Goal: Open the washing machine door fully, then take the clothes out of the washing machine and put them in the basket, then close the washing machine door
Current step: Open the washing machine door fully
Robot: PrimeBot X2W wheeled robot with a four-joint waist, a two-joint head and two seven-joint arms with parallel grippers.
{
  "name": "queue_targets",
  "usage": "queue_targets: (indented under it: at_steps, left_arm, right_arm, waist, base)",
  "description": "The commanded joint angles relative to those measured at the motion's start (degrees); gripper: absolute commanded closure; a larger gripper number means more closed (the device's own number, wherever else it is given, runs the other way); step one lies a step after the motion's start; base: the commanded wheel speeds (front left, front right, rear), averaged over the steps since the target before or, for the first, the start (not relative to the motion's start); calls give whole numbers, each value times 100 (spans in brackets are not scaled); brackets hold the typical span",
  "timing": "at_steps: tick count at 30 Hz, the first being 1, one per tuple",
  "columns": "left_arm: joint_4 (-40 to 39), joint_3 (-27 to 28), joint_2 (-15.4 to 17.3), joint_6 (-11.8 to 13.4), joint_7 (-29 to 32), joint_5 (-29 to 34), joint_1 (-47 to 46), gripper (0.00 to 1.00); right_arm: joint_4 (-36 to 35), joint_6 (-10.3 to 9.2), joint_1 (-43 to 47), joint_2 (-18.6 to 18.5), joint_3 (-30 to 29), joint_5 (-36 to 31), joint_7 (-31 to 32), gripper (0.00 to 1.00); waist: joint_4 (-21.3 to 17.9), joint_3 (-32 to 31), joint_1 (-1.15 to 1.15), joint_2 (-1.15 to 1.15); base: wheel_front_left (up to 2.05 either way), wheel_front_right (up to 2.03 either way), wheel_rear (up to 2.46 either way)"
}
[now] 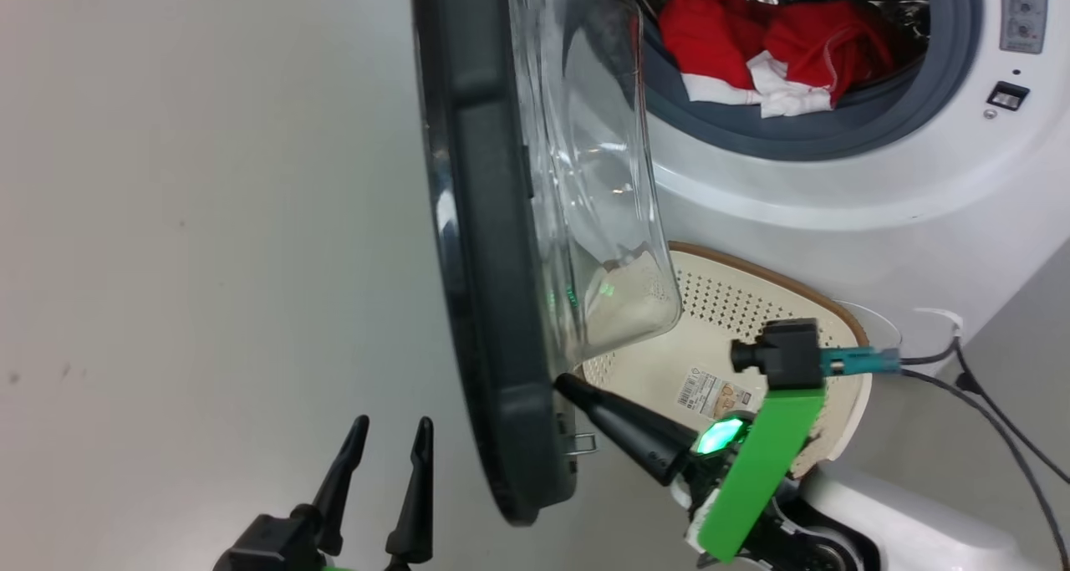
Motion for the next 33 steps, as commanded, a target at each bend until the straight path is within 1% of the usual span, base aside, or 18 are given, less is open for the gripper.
queue_targets:
  at_steps: [1, 6, 10, 16, 17, 18, 19, 20, 22, 23, 28, 33]
  left_arm:
    - [-184, 227, 64, 72, -51, -26, 12, 0]
    - [-222, 288, 64, 128, -51, -37, 18, 0]
    - [-228, 301, 64, 142, -51, -35, 25, 0]
    - [-199, 326, 64, 124, -51, -10, 26, 0]
    - [-187, 328, 64, 115, -51, -6, 24, 0]
    - [-172, 331, 64, 105, -51, 0, 21, 0]
    - [-155, 333, 64, 91, -51, 8, 18, 0]
    - [-136, 336, 64, 75, -51, 19, 13, 0]
    - [-92, 348, 64, 42, -51, 45, 1, 0]
    - [-77, 368, 64, 32, -51, 58, -2, 0]
    - [-36, 483, 64, -8, -51, 103, -17, 0]
    - [-27, 606, 64, -44, -51, 110, -4, 0]
  right_arm:
    - [-114, 30, -122, 172, 59, 23, 46, 100]
    - [-34, 30, -228, 300, 118, 10, 100, 100]
    - [-12, 30, -248, 332, 142, 12, 105, 100]
    - [92, 30, -175, 254, 132, -37, -61, 100]
    - [126, 30, -149, 229, 126, -40, -101, 93]
    - [162, 30, -120, 200, 124, -49, -142, 77]
    - [199, 30, -91, 169, 126, -63, -184, 64]
    - [235, 30, -56, 135, 129, -76, -228, 54]
    - [315, 30, 22, 66, 132, -114, -325, 13]
    - [356, 30, 62, 38, 135, -125, -366, 0]
    - [653, 30, 241, -119, 144, -277, -564, 0]
    - [1105, 30, 410, -190, 44, -544, -697, 0]
  waist:
    - [45, 28, 0, 0]
    - [63, 48, 0, 0]
    - [61, 40, 0, 0]
    - [31, -24, 0, 0]
    - [24, -39, 0, 0]
    - [16, -54, 0, 0]
    - [7, -69, 0, 0]
    - [-1, -86, 0, 0]
    - [-25, -122, 0, 0]
    - [-53, -133, 0, 0]
    - [-197, -167, 0, 0]
    - [-350, -165, 0, 0]
  base:
    - [0, 0, 0]
    - [0, 0, 0]
    - [0, 0, 0]
    - [0, 0, 0]
    - [0, 0, 0]
    - [0, 0, 0]
    - [0, 0, 0]
    - [0, 0, 0]
    - [0, 0, 0]
    - [0, 0, 0]
    - [0, 0, 0]
    - [0, 0, 0]
